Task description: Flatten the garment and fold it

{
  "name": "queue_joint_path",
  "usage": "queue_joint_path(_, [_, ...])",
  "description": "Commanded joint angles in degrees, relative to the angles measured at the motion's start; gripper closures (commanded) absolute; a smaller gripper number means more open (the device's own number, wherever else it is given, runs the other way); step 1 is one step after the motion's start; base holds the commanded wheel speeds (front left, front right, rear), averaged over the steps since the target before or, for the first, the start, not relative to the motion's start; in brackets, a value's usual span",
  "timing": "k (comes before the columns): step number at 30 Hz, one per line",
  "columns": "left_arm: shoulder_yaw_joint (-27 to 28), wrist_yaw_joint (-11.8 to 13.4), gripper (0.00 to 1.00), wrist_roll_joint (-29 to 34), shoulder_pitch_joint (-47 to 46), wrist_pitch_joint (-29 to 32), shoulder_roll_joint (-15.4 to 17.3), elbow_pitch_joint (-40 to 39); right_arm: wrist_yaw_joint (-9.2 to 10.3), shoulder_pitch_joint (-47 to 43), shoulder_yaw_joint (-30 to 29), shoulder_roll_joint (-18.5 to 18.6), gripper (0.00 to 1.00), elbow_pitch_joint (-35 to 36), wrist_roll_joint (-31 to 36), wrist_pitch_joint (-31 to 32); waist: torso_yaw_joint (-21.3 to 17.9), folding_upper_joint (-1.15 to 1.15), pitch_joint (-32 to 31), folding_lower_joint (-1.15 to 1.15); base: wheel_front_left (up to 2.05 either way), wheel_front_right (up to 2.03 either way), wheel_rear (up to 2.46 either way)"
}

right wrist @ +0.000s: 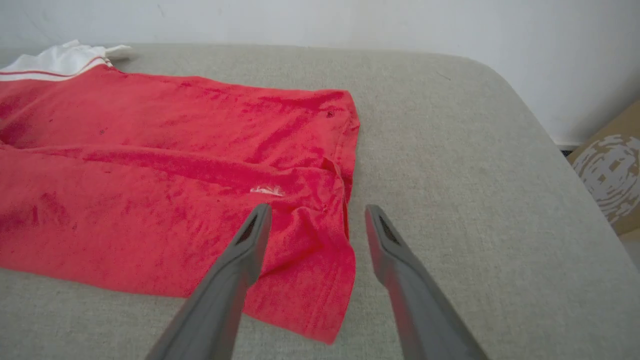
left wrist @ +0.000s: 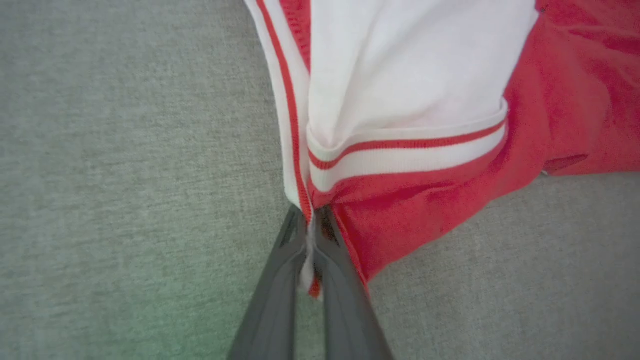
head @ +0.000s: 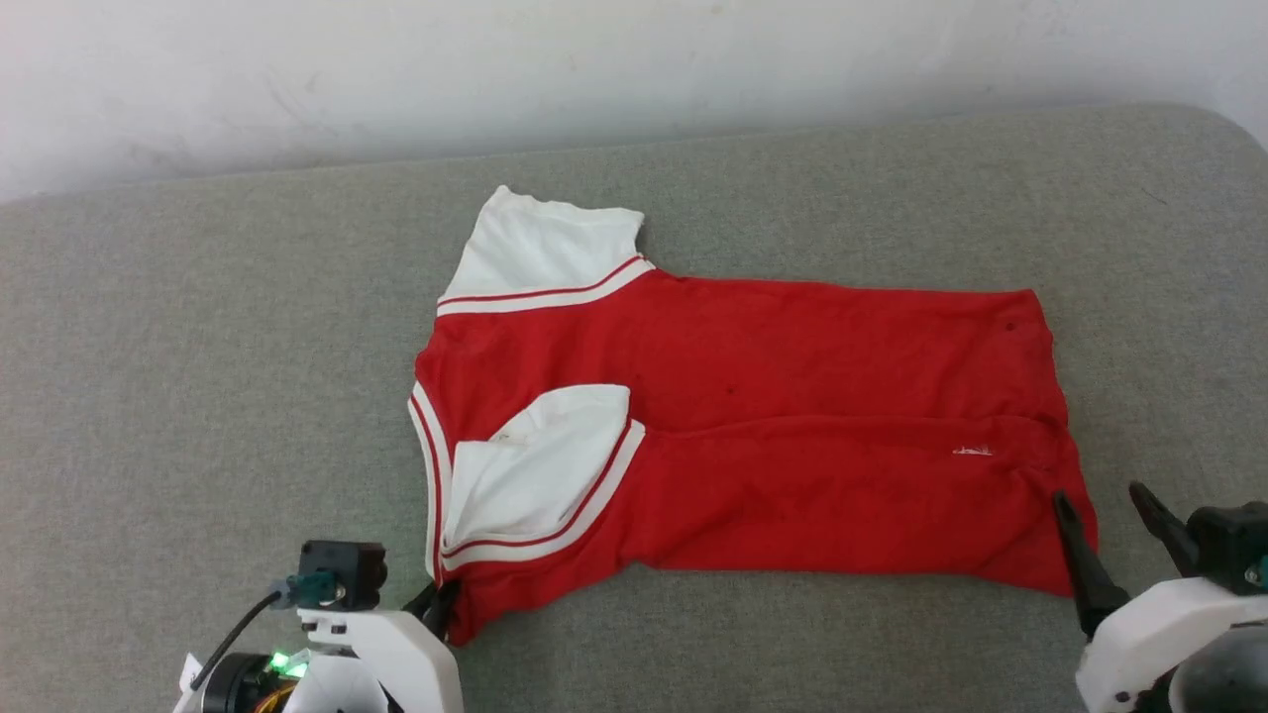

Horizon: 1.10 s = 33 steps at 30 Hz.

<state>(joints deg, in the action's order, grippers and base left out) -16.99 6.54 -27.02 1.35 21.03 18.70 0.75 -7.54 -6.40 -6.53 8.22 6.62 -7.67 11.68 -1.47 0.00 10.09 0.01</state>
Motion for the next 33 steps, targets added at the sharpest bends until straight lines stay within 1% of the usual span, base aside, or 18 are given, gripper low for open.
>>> queue_joint_path(1, [0.3,0.5,1.00,-0.2,1.0,-0.2,0.1,0.1,0.05,0.4,-0.2,0.4,0.00,-0.1,-0.6,1.5,0.1,0.00,0.1,-0.01,0.00,0.00,0.00])
queue_joint_path(5, [0.7,0.6,1.00,-0.5,0.9,-0.9,0.1,-1.3,0.05,0.2,-1.5,1.8,0.00,-1.0,-1.5,8.2,0.5,0.00,1.2,-0.01,0.00,0.00,0.00])
queue_joint_path(8, [0.7,0.5,1.00,-0.7,0.4,-1.0,0.0,-1.9,0.05,0.2,-2.9,1.0,0.00,-2.4,-1.9,11.1,0.9,0.00,2.3,-0.01,0.00,0.00,0.00])
queue_joint_path(11, [0.7,0.4,1.00,-0.9,0.0,-1.2,0.0,-2.2,0.05,0.6,-4.0,-0.2,0.00,-4.2,-2.5,12.3,1.3,0.00,3.3,-0.01,0.00,0.00,0.00])
queue_joint_path(16, [1.0,0.0,1.00,-1.3,-0.7,-1.7,0.3,-2.0,0.05,1.9,-3.1,-1.0,0.00,-7.8,-4.5,13.0,1.7,0.00,4.5,-0.01,0.00,0.00,0.00])
queue_joint_path(17, [1.1,0.0,1.00,-1.4,-0.8,-1.7,0.3,-1.9,0.05,2.2,-2.9,-1.1,0.22,-8.6,-5.2,13.2,1.8,0.00,4.6,-0.01,0.00,0.00,0.00])
queue_joint_path(18, [1.2,0.0,1.00,-1.6,-0.9,-1.8,0.3,-1.8,0.05,2.5,-2.7,-1.3,0.70,-9.4,-5.7,13.7,1.9,0.00,4.7,-0.01,0.00,0.00,0.00])
queue_joint_path(19, [1.3,0.0,1.00,-1.9,-1.0,-1.7,0.3,-1.7,0.05,2.8,-2.4,-1.3,1.00,-9.8,-6.1,14.1,2.0,0.00,4.8,-0.01,0.00,0.00,0.00])
queue_joint_path(22, [1.8,-0.7,1.00,-3.6,-1.1,-1.4,-0.1,-1.3,0.05,3.9,-2.4,-1.0,1.00,-10.3,-6.4,14.0,2.1,0.00,4.9,-0.01,0.00,0.00,0.00])
queue_joint_path(26, [3.7,-2.0,1.00,-8.2,-0.3,-1.3,-0.9,-1.6,0.05,5.0,-3.3,-0.2,1.00,-9.3,-6.8,13.2,2.1,0.00,3.8,-0.01,0.00,0.00,0.00])
queue_joint_path(33, [9.1,-2.3,1.00,-15.0,5.5,-0.7,0.2,-5.9,0.05,4.1,-7.3,2.1,1.00,-4.8,-8.1,14.4,2.1,0.00,0.0,-0.01,0.00,0.00,0.00])
